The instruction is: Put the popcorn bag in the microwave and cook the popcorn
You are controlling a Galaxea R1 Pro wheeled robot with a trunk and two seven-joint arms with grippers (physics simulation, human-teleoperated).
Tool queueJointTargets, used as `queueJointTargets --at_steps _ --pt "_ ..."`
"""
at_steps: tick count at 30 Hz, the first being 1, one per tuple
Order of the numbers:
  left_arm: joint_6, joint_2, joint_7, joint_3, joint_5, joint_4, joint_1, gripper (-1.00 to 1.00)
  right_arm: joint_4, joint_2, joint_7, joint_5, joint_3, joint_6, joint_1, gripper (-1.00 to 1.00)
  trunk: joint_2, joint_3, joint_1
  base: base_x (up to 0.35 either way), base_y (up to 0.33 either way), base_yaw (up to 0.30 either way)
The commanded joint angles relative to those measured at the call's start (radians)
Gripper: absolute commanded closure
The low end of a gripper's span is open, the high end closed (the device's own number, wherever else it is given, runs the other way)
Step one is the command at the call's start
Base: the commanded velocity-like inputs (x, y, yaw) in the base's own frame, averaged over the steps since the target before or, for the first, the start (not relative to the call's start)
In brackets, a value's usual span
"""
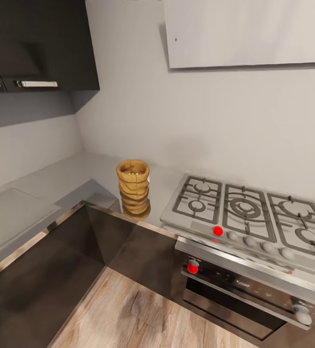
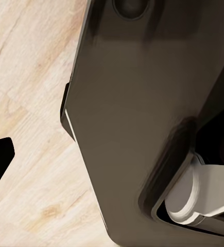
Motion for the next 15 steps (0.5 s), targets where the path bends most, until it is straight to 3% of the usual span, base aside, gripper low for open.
queueJointTargets --at_steps 1,10,15 --pt "-0.002 0.0 0.0 0.0 0.004 -0.001 0.0 -1.0 0.002 -0.001 0.003 0.007 -0.008 0.002 -0.001 -1.0 0.007 0.002 -0.004 0.0 0.0 0.0" --pt "-0.002 0.0 0.0 -0.001 0.004 -0.001 0.0 -1.0 0.002 0.001 0.003 0.008 -0.007 0.001 -0.001 -1.0 0.07 0.031 -0.038 0.0 0.0 0.0" --pt "-0.002 0.0 0.0 -0.002 0.004 -0.001 0.0 -1.0 0.002 0.001 0.003 0.009 -0.007 0.001 -0.001 -1.0 0.07 0.031 -0.038 0.0 0.0 0.0"
